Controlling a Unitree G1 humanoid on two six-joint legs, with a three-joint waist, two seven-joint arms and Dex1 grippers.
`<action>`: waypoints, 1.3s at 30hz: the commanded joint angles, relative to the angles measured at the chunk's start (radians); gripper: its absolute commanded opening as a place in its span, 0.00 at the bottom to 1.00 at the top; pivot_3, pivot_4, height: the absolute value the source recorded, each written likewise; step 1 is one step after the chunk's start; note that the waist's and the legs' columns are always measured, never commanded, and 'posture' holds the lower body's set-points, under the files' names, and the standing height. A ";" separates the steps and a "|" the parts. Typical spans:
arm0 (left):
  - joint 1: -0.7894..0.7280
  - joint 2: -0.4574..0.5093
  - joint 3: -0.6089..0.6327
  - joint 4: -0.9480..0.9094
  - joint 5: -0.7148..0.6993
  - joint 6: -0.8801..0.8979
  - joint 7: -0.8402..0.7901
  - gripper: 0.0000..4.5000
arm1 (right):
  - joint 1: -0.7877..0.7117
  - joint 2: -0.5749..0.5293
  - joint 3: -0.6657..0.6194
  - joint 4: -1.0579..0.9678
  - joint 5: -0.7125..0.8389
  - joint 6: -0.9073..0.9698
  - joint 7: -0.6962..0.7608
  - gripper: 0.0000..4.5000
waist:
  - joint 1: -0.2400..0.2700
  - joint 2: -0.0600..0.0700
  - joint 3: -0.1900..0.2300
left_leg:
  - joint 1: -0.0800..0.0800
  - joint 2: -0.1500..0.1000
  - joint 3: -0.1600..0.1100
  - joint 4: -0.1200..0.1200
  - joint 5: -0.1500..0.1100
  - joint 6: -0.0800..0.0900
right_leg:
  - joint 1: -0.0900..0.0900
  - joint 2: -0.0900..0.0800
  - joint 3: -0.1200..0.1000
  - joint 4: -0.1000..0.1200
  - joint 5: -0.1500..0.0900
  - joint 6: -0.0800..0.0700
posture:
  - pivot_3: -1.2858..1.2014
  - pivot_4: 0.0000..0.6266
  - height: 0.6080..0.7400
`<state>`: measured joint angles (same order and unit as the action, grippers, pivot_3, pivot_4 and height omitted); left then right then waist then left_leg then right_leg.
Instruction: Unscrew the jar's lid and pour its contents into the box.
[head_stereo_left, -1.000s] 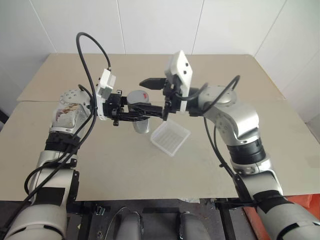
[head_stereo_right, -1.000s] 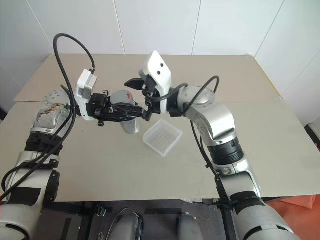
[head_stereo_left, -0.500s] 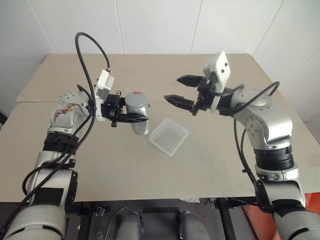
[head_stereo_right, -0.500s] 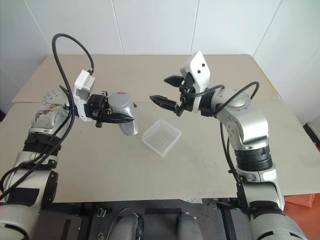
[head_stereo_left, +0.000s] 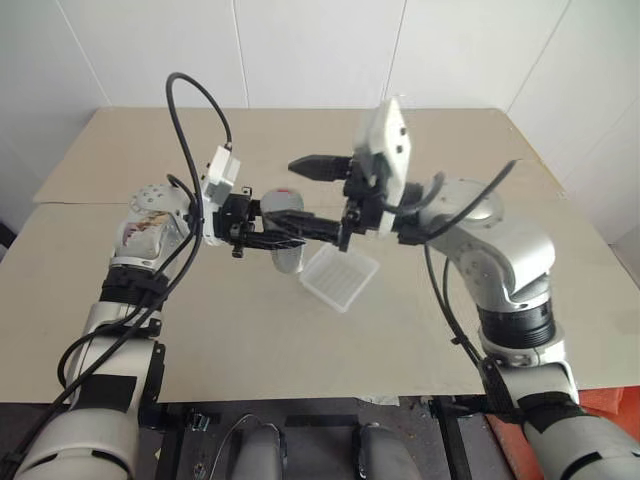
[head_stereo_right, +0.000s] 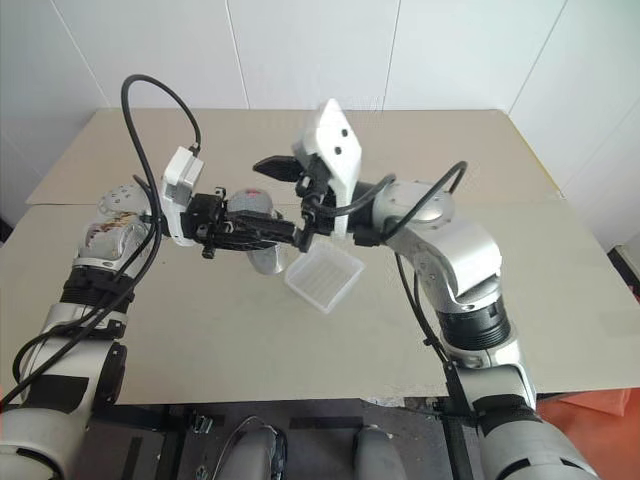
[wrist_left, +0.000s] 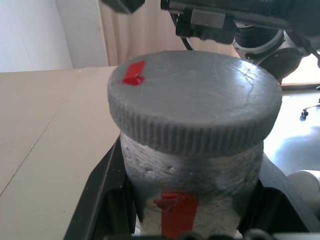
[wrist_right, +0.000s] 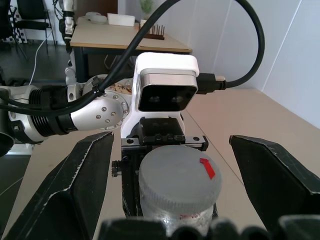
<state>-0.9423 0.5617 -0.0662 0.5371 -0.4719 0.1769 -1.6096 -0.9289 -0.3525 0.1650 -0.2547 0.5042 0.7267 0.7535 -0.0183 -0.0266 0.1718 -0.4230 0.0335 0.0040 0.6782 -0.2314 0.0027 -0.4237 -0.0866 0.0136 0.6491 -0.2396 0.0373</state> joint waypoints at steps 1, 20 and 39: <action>-0.003 0.003 0.031 -0.044 -0.006 -0.005 0.000 0.45 | -0.052 0.027 0.012 0.036 -0.031 -0.045 -0.005 0.96 | 0.000 0.000 0.000 | 0.000 0.000 0.000 0.000 0.000 0.000 | 0.000 0.000 0.000 0.000 0.000 0.000 | 0.52 0.24 1.00; 0.015 0.007 0.042 -0.067 -0.001 -0.008 0.012 0.45 | -0.119 0.113 0.036 0.238 -0.112 -0.114 0.051 0.96 | -0.001 0.000 0.000 | 0.000 0.000 0.000 0.000 0.000 0.000 | 0.000 0.000 0.000 0.000 0.000 0.000 | 0.52 0.24 1.00; 0.006 0.016 0.057 -0.059 -0.003 -0.006 -0.003 0.45 | 0.012 -0.100 -0.084 0.163 -0.081 -0.117 0.079 0.96 | 0.001 0.000 0.000 | 0.000 0.000 0.000 0.000 0.000 0.000 | 0.000 0.000 0.000 0.000 0.000 0.000 | 0.52 0.24 1.00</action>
<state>-0.9225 0.5677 -0.0214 0.5123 -0.4567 0.1797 -1.5788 -0.9191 -0.4216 0.1615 -0.0869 0.4408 0.6141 0.8674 -0.0171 -0.0267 0.1718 -0.4230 0.0336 0.0040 0.6783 -0.2314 0.0027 -0.4235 -0.0866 0.0135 0.6491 -0.2395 0.0373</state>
